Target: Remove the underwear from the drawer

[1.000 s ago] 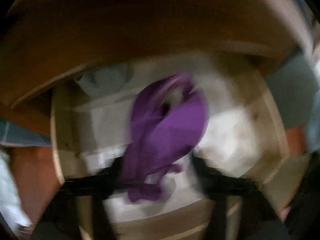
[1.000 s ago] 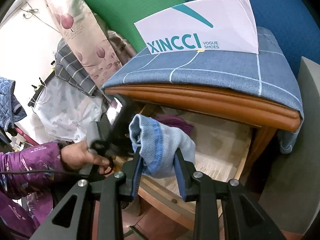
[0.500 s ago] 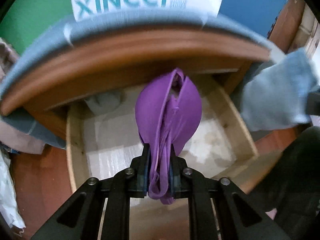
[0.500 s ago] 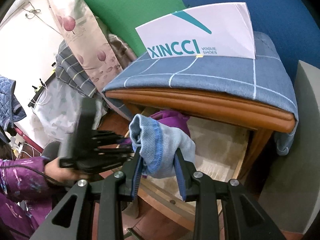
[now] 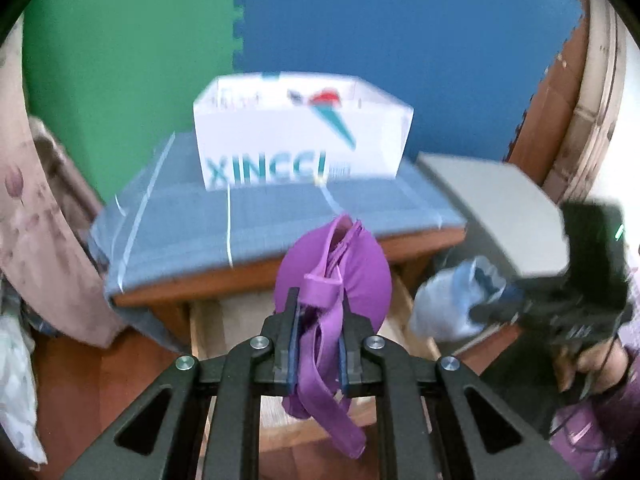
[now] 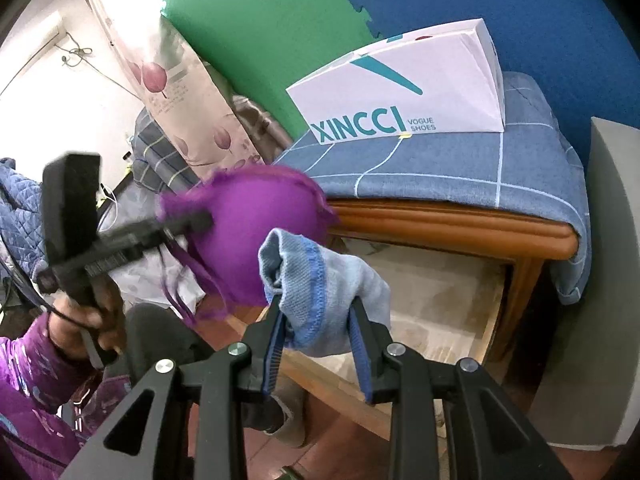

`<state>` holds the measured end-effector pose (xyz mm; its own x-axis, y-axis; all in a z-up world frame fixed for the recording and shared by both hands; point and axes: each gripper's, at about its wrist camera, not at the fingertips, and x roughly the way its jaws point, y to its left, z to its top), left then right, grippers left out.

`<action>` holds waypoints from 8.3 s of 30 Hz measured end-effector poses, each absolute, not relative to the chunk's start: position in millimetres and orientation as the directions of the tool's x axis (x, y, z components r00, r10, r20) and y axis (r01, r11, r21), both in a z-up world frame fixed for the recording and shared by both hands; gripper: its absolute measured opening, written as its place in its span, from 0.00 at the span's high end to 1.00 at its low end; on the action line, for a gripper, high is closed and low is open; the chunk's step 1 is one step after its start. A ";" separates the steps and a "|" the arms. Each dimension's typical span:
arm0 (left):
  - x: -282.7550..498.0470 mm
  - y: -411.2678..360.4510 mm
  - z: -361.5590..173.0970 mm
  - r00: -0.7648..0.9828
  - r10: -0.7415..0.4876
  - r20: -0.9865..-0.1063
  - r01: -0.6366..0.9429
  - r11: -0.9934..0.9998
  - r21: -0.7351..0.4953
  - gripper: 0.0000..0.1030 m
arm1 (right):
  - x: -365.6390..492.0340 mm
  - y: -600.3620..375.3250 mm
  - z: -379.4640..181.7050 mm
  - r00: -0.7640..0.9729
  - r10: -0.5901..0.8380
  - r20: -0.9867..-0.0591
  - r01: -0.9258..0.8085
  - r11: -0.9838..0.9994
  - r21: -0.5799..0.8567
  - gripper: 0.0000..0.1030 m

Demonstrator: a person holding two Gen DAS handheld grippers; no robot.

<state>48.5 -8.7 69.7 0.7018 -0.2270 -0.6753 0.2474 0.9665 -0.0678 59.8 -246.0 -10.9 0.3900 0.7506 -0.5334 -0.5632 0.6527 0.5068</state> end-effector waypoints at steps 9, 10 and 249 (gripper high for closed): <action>82.7 -5.4 146.0 0.791 -0.227 -0.568 0.239 0.969 -0.055 0.89 | 63.5 -256.0 -9.8 0.394 0.784 -0.479 -0.554 0.619 0.557 0.70; 87.4 -5.3 153.1 0.801 -0.225 -0.555 0.237 0.970 -0.051 0.89 | 63.8 -256.3 -10.0 0.394 0.786 -0.476 -0.553 0.617 0.560 0.70; 47.5 27.1 38.4 0.733 0.040 -0.679 -0.083 0.996 -0.030 0.00 | -50.6 -154.6 81.3 0.760 0.419 -0.497 -0.384 0.906 0.176 0.05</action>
<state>47.5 27.1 38.4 0.7331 0.0404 -0.6790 -0.0830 0.9961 -0.0304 -50.6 -154.6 81.3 0.7601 0.4188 -0.4968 -0.3842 0.9063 0.1762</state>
